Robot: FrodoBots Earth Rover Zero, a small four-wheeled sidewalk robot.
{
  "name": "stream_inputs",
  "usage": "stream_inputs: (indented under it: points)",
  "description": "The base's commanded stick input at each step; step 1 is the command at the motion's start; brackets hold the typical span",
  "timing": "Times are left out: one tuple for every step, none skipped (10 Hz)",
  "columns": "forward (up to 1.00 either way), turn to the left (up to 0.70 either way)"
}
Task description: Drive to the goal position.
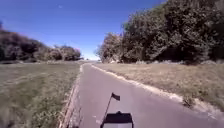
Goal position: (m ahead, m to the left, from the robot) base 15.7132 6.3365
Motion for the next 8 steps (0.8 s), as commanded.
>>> stream_inputs:
  points:
    - [1.00,0.01]
    - [1.00,0.04]
    - [1.00,0.13]
    - [1.00,0.40]
    - [1.00,0.40]
    - [1.00,0.40]
    - [1.00,0.31]
    - [1.00,0.07]
